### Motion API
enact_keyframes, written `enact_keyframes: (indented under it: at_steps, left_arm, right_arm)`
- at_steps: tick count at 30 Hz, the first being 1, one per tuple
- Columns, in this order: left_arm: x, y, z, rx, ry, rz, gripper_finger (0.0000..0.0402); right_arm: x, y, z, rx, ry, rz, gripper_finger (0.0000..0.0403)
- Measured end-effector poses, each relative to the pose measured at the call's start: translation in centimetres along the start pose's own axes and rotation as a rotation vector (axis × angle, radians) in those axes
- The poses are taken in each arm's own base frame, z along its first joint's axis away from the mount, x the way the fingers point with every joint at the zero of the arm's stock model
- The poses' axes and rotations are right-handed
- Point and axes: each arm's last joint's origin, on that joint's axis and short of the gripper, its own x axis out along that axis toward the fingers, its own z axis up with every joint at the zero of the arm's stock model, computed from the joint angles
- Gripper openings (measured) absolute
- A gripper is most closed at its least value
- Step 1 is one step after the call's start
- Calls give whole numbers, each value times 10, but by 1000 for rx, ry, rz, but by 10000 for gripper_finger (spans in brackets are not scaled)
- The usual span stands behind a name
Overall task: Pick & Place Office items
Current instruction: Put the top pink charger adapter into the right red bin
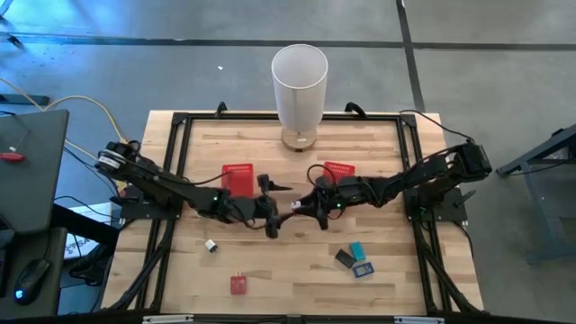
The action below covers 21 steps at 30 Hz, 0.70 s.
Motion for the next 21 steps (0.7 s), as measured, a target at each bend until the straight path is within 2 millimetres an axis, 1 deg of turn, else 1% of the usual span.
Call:
enact_keyframes:
  at_steps: [6,8,12,16,18,21]
  left_arm:
    - [-20,12,15,-152,-26,-20,337]
    - [-25,15,19,-197,-31,-68,337]
    - [-35,19,25,-228,-40,-197,337]
    - [-38,20,27,-257,-45,-241,337]
    - [-39,20,27,-268,-46,-255,337]
    - [-39,20,27,-271,-46,-262,337]
  right_arm:
    - [-7,12,2,-123,-43,-63,123]
    - [-12,16,3,-155,-56,-104,123]
    - [-25,22,7,-181,-53,-203,123]
    - [-41,25,8,-205,-45,-345,123]
    - [-49,26,9,-186,-48,-419,123]
    - [-63,21,7,-135,-26,-540,123]
